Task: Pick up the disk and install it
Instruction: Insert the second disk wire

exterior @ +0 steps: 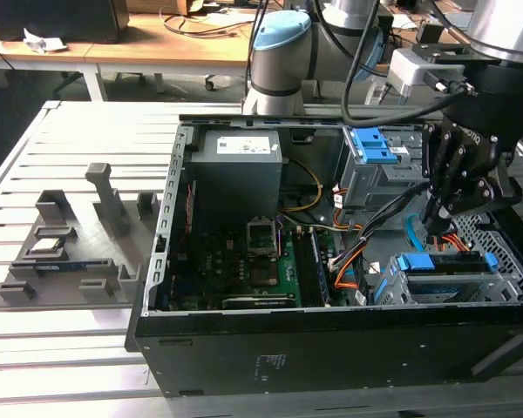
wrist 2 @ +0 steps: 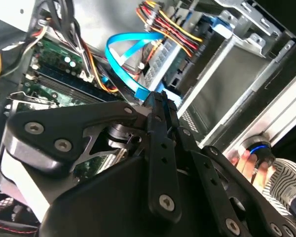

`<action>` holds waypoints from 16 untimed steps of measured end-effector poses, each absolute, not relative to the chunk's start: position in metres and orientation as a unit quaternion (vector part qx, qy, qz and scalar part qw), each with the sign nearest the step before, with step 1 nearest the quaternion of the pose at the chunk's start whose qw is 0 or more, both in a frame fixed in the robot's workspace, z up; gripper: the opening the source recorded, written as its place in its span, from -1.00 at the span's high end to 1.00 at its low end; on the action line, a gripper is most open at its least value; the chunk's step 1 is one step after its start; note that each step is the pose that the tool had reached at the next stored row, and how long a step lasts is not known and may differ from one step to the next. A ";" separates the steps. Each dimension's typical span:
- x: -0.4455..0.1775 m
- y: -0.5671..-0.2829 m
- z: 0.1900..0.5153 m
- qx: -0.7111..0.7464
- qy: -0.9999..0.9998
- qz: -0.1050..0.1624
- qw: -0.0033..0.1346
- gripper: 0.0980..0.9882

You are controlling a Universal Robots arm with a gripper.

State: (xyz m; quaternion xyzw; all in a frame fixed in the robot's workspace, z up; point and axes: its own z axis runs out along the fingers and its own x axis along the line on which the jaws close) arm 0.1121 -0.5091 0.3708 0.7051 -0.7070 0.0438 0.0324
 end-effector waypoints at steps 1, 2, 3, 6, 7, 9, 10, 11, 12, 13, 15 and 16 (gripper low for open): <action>0.112 -0.514 0.370 0.705 -0.707 0.043 0.032 0.86; 0.112 -0.520 0.370 0.705 -0.707 0.042 0.031 0.86; 0.113 -0.524 0.369 0.705 -0.707 0.041 0.030 0.86; 0.121 -0.531 0.365 0.705 -0.707 0.040 0.030 0.86; 0.125 -0.531 0.363 0.705 -0.707 0.039 0.031 0.86; 0.131 -0.531 0.361 0.705 -0.707 0.038 0.031 0.86; 0.134 -0.531 0.360 0.706 -0.707 0.035 0.028 0.86; 0.136 -0.531 0.360 0.706 -0.707 0.033 0.026 0.86; 0.138 -0.531 0.359 0.706 -0.707 0.029 0.021 0.86; 0.139 -0.531 0.359 0.706 -0.707 0.023 0.016 0.86; 0.139 -0.531 0.356 0.707 -0.707 0.018 0.010 0.86; 0.139 -0.531 0.354 0.707 -0.707 0.016 0.009 0.86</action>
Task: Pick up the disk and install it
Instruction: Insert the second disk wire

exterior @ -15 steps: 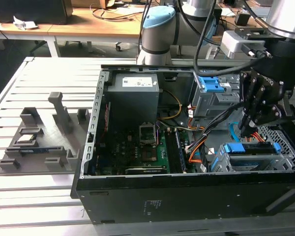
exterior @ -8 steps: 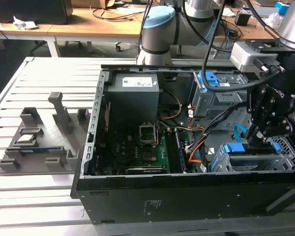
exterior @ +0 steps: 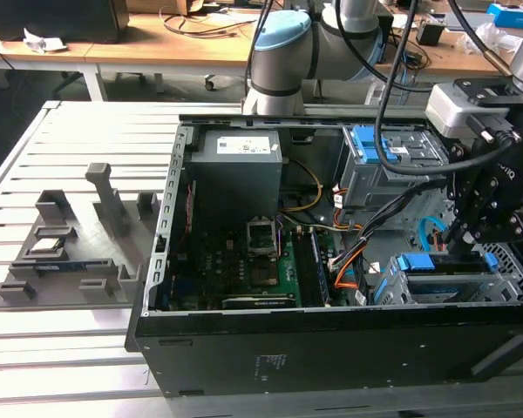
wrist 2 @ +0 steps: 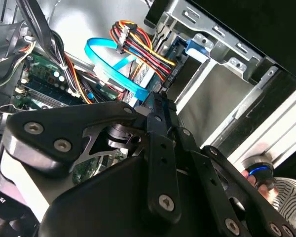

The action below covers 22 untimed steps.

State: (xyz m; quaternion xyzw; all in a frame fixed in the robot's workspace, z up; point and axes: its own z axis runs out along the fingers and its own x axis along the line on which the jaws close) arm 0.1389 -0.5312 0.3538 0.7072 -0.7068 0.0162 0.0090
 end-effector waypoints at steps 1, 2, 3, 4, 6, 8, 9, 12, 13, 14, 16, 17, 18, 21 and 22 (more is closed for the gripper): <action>0.139 -0.531 0.351 0.707 -0.707 0.015 0.007 0.86; 0.139 -0.531 0.350 0.707 -0.707 0.013 0.006 0.86; 0.139 -0.531 0.349 0.707 -0.707 0.011 0.004 0.86; 0.139 -0.531 0.348 0.708 -0.706 0.009 0.002 0.86; 0.140 -0.531 0.347 0.713 -0.701 0.009 0.002 0.86; 0.140 -0.533 0.346 0.715 -0.700 0.009 0.002 0.86; 0.140 -0.533 0.346 0.715 -0.699 0.009 0.002 0.86; 0.141 -0.534 0.345 0.716 -0.698 0.009 0.002 0.86; 0.141 -0.534 0.345 0.716 -0.698 0.009 0.002 0.86; 0.141 -0.535 0.343 0.716 -0.698 0.009 0.001 0.86; 0.141 -0.535 0.341 0.716 -0.698 0.008 0.001 0.86; 0.141 -0.535 0.339 0.716 -0.698 0.008 0.000 0.86; 0.141 -0.535 0.338 0.716 -0.698 0.008 0.000 0.86; 0.141 -0.536 0.337 0.716 -0.698 0.008 0.000 0.86; 0.141 -0.536 0.337 0.716 -0.698 0.008 0.000 0.86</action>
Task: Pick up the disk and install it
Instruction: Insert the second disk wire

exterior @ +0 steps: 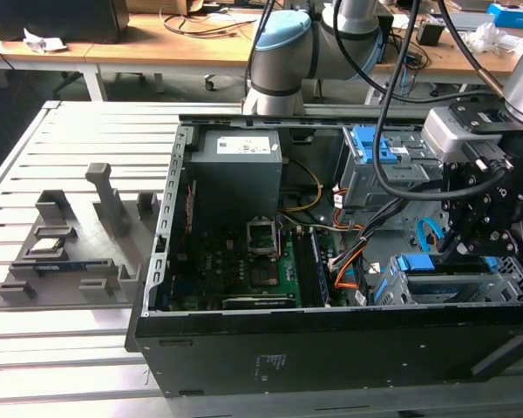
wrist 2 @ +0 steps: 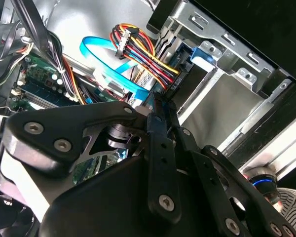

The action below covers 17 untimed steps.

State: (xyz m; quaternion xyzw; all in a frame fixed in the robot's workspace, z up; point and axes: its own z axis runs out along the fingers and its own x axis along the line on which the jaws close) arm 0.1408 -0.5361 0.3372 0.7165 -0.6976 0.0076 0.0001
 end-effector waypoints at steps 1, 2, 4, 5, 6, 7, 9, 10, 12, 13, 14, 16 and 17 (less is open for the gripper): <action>0.141 -0.536 0.337 0.716 -0.698 0.007 0.000 0.83; 0.141 -0.536 0.337 0.716 -0.698 0.007 0.000 0.83; 0.141 -0.536 0.338 0.716 -0.698 0.007 0.000 0.69; 0.141 -0.536 0.341 0.716 -0.698 0.007 0.000 0.69; 0.141 -0.536 0.346 0.716 -0.698 0.007 0.000 0.69; 0.141 -0.535 0.351 0.716 -0.698 0.007 0.000 0.69; 0.141 -0.533 0.358 0.716 -0.698 0.008 0.000 0.69; 0.141 -0.531 0.362 0.716 -0.698 0.008 0.000 0.69; 0.141 -0.527 0.373 0.716 -0.698 0.008 0.000 0.87; 0.141 -0.524 0.379 0.716 -0.698 0.008 0.001 0.98; 0.141 -0.522 0.385 0.716 -0.698 0.008 0.001 0.98; 0.141 -0.522 0.388 0.716 -0.698 0.008 0.001 0.98; 0.141 -0.522 0.388 0.716 -0.698 0.008 0.000 0.98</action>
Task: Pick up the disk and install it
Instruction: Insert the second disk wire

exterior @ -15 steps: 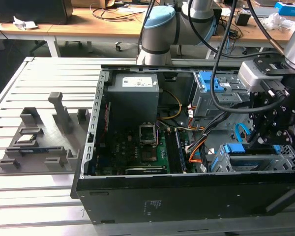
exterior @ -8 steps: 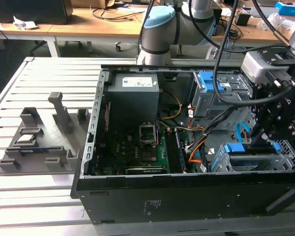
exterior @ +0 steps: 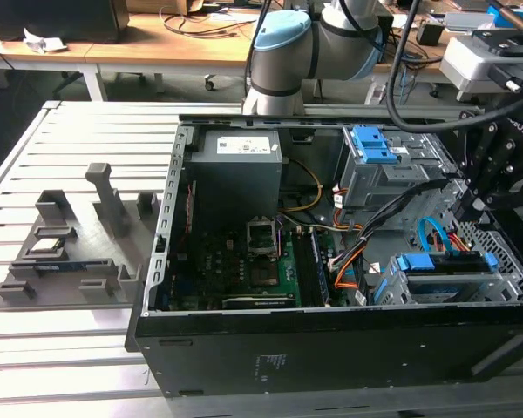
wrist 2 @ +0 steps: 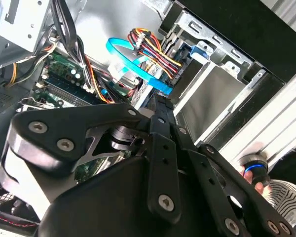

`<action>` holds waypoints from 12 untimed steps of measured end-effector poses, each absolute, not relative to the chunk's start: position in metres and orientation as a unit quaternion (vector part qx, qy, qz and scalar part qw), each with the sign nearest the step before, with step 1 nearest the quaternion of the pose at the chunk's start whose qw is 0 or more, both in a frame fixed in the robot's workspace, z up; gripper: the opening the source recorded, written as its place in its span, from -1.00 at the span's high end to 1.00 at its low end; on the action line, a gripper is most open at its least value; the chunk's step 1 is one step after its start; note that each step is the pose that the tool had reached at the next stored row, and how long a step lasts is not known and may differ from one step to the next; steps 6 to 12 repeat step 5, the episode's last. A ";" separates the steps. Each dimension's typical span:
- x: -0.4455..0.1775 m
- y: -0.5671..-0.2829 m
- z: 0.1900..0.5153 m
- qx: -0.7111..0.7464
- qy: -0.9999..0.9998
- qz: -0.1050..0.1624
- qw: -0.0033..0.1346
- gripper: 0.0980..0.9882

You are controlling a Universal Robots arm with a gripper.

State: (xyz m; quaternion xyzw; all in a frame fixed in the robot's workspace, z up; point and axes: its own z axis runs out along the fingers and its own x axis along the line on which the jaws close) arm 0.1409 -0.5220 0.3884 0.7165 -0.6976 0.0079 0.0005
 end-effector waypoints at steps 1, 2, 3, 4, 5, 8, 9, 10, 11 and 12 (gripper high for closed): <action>0.141 -0.522 0.388 0.716 -0.698 0.008 0.001 0.98; 0.141 -0.522 0.389 0.716 -0.698 0.008 0.001 0.98; 0.141 -0.522 0.389 0.716 -0.698 0.008 0.001 0.98; 0.141 -0.522 0.389 0.716 -0.698 0.008 0.001 0.98; 0.141 -0.522 0.389 0.716 -0.698 0.008 0.001 0.98; 0.141 -0.522 0.389 0.716 -0.698 0.008 0.001 0.98; 0.141 -0.522 0.389 0.716 -0.698 0.008 0.001 0.98; 0.141 -0.522 0.389 0.716 -0.698 0.008 0.001 0.98; 0.141 -0.522 0.389 0.716 -0.698 0.008 0.001 0.98; 0.141 -0.522 0.389 0.716 -0.698 0.008 0.001 0.98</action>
